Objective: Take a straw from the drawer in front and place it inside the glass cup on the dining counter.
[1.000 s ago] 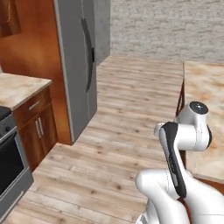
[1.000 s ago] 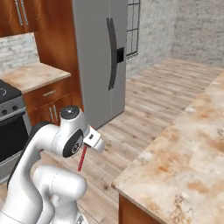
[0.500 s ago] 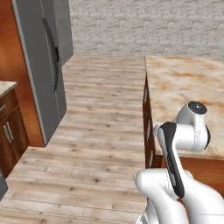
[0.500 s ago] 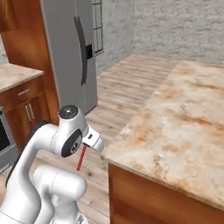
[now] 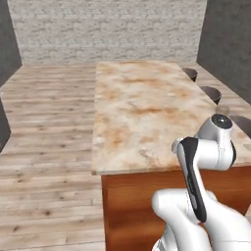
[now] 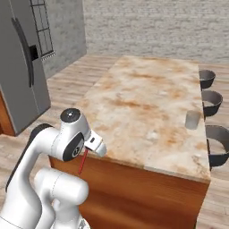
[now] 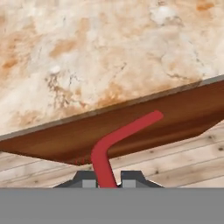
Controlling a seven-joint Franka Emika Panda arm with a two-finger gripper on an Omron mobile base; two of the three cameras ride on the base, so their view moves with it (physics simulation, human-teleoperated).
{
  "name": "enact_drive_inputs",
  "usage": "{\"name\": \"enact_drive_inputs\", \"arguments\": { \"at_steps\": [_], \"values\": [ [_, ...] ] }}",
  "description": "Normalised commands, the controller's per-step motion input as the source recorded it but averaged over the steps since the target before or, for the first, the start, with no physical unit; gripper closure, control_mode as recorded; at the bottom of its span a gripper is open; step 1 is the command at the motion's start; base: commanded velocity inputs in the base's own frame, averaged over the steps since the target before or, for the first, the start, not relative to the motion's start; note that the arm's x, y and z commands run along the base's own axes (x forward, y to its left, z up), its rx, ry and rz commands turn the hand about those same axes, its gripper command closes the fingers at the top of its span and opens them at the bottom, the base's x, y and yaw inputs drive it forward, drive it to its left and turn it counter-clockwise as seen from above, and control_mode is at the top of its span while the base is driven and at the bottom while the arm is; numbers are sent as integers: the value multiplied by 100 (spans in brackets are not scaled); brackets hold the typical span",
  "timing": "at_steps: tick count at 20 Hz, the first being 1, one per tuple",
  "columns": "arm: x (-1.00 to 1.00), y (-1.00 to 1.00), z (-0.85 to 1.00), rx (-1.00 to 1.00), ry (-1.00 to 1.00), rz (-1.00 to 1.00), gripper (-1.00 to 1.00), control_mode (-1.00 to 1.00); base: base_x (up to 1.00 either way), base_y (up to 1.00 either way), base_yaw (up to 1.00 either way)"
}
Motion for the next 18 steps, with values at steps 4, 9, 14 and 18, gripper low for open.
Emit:
{"name": "enact_drive_inputs", "arguments": {
  "at_steps": [4, 9, 14, 18],
  "values": [
    [0, 0, 0, 0, 0, 0, 100, 100, -12, -100, -34],
    [0, 0, 0, 0, 0, 0, 100, 100, -2, -100, -28],
    [0, 0, 0, 0, 0, 0, 100, 100, 0, -100, -11],
    [0, 0, 0, 0, 0, 0, 100, 100, 0, -100, 0]
  ]
}}
